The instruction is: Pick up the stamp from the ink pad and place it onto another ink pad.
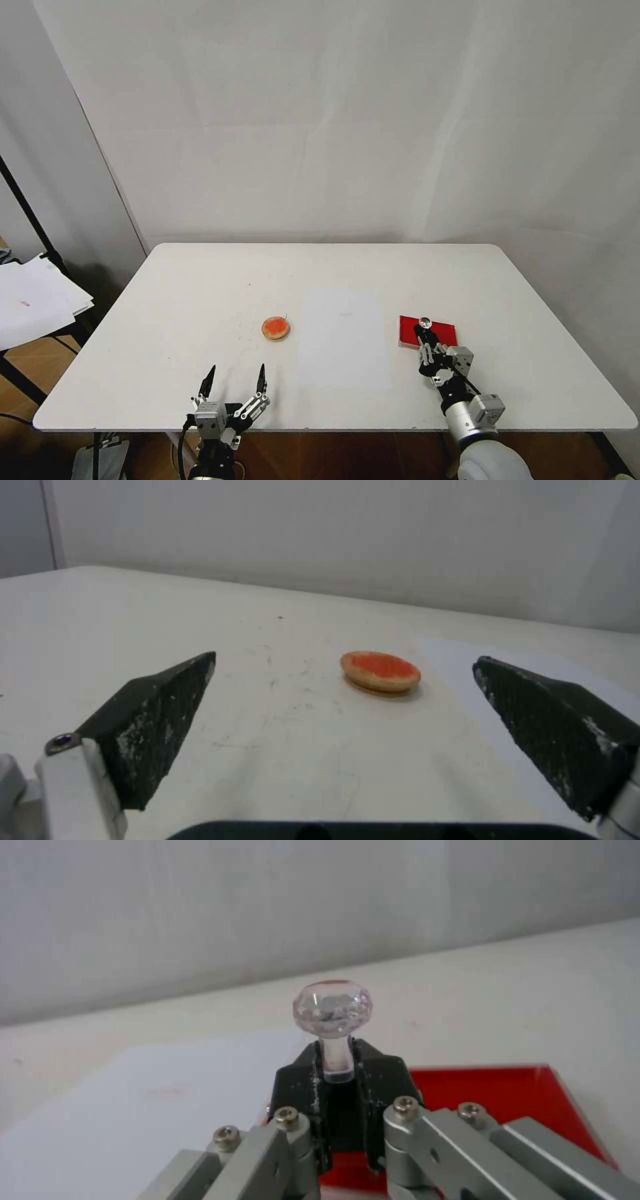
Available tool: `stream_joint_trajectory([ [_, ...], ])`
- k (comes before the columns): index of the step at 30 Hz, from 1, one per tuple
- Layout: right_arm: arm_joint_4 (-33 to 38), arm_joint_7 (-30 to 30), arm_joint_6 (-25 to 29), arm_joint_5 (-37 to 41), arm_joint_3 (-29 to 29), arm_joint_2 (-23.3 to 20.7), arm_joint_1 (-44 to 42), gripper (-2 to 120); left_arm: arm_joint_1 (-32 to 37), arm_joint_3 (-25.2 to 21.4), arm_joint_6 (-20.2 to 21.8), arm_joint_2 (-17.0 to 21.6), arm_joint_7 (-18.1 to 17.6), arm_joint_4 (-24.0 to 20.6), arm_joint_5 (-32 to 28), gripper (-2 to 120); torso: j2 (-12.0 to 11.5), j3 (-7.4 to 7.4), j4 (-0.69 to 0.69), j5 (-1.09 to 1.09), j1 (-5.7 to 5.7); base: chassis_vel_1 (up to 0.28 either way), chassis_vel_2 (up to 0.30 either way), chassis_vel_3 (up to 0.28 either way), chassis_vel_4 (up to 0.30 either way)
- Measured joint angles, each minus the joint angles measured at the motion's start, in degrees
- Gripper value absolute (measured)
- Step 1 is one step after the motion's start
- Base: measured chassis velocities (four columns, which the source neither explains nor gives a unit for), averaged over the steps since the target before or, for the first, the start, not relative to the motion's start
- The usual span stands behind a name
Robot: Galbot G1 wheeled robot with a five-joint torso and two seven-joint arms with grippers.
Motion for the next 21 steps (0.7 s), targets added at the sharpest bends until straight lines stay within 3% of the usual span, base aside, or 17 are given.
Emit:
stream_joint_trajectory([
  [9, 4.30, -2.36, 0.63, 1.45, -5.14, 0.34, 1.34, 8, 0.00, 0.00, 0.00, 0.00, 0.00, 0.00, 0.00, 102, 0.00, 0.00, -0.01, -0.01, -0.01, 0.000, 0.000, 0.000, 0.000],
  [21, -1.97, -2.99, -0.27, 0.67, -15.37, 1.99, 6.34, 8, 0.00, -0.01, 0.00, 0.00, 0.00, 0.00, 0.00, 102, 0.00, 0.00, 0.00, 0.00, 0.00, 0.000, 0.000, 0.000, 0.000],
])
